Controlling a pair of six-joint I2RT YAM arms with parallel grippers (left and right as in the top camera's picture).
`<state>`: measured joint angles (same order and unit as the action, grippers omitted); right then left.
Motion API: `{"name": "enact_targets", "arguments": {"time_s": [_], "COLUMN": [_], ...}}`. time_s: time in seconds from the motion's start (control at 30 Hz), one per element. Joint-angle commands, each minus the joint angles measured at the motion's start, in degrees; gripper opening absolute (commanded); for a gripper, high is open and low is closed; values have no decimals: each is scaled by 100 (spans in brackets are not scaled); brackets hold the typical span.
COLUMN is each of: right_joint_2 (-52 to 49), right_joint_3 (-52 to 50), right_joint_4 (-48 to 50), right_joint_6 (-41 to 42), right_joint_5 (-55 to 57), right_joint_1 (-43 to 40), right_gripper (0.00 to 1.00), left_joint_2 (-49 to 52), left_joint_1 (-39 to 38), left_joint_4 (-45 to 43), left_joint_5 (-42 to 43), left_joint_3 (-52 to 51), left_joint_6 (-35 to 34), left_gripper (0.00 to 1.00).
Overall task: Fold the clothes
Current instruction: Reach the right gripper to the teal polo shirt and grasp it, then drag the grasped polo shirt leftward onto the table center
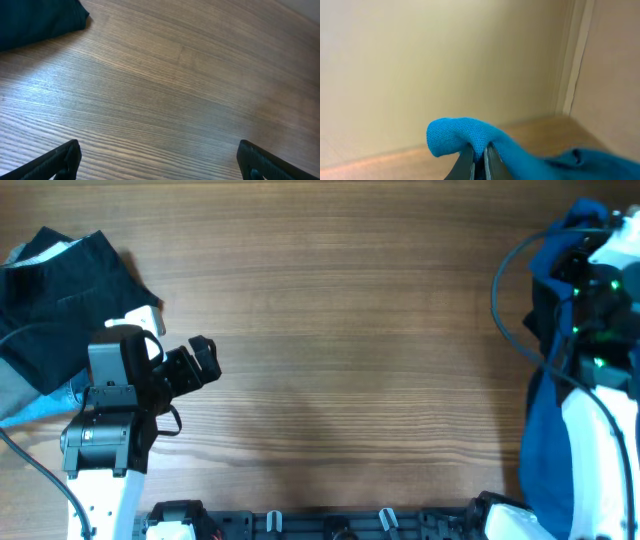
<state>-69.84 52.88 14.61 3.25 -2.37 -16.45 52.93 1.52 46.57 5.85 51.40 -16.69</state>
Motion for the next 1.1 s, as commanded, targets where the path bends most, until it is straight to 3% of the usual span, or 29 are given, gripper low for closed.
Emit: {"name": "enact_targets", "arguments": {"time_s": [0.0,0.1,0.2,0.3,0.57,1.07], "right_joint_2": [435,525,389,179,-732,-2653], "right_joint_3": [192,417,608,608,603,603], "right_joint_4": [74,450,1620,2135,892,841], "right_joint_6": [483,1062,1989,2752,2717,2975], "right_joint_5": [-1316,-3585,-6347,-7696,-8065,-8024], "right_joint_1": [13,15,175,575,1554,4260], "right_gripper": [4,4,6,11,11,13], "left_joint_2": [11,11,11,11,11,11], "left_joint_1": [37,37,37,37,37,37], "left_joint_4": [0,0,0,-2,0,-20], "left_joint_5": [-35,-33,-35,-33,-33,-35], "left_joint_3": [103,103,103,103,103,103], "left_joint_6": [-11,-11,-11,-11,-11,-11], "left_gripper": [100,100,100,100,100,100]}}
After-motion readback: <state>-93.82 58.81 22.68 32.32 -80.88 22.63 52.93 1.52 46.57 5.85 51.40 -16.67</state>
